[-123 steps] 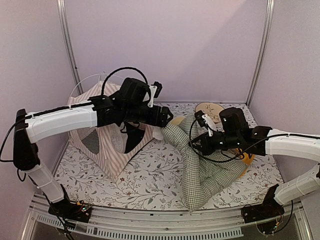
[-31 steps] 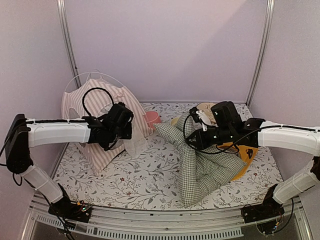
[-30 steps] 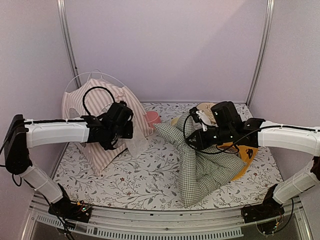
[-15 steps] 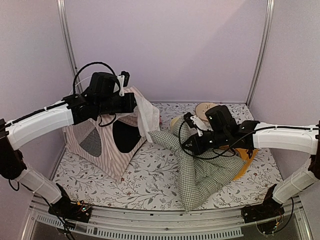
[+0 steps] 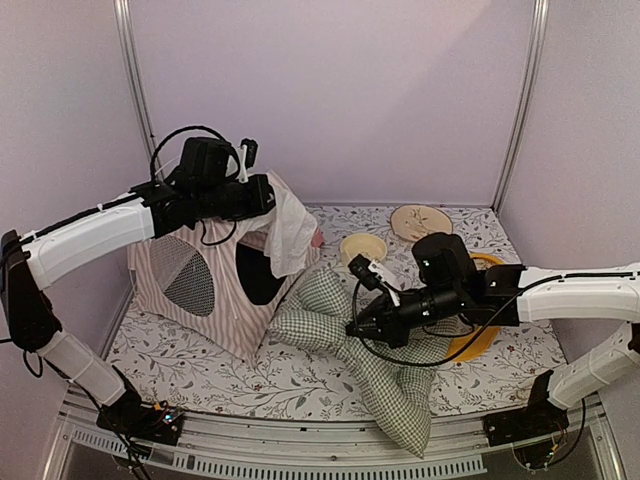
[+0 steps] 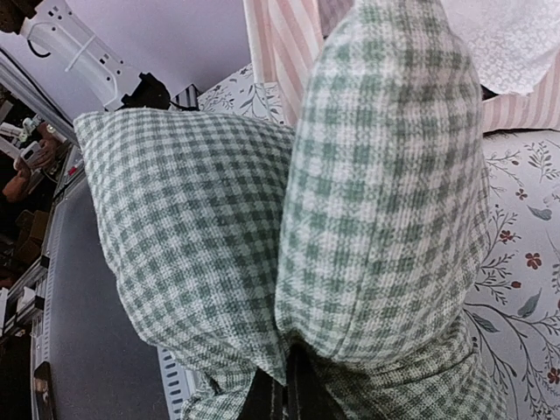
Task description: Set up the pet tent
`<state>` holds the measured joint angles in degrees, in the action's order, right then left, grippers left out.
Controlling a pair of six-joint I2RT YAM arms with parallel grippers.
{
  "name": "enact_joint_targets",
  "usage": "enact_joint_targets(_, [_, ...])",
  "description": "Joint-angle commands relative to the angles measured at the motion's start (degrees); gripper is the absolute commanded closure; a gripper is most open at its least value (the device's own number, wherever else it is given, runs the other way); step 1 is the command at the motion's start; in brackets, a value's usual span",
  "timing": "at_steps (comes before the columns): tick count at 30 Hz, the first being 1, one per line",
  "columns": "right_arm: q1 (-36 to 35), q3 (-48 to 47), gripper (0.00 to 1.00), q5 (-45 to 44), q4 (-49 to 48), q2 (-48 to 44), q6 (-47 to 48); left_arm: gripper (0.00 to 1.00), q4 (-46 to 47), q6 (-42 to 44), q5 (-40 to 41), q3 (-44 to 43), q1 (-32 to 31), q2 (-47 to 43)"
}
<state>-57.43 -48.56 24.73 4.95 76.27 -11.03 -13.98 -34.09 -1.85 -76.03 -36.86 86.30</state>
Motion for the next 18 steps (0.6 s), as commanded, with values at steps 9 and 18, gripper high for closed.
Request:
enact_joint_targets(9, [-2.8, -13.5, 1.00, 2.3, -6.7, 8.0, 3.2, 1.00, 3.5, -0.5, -5.9, 0.5, 0.8, -1.7])
enact_joint_targets(18, [2.7, -22.4, 1.00, -0.6, -9.1, 18.5, 2.4, 1.00, 3.5, 0.7, -9.1, 1.8, 0.9, -4.5])
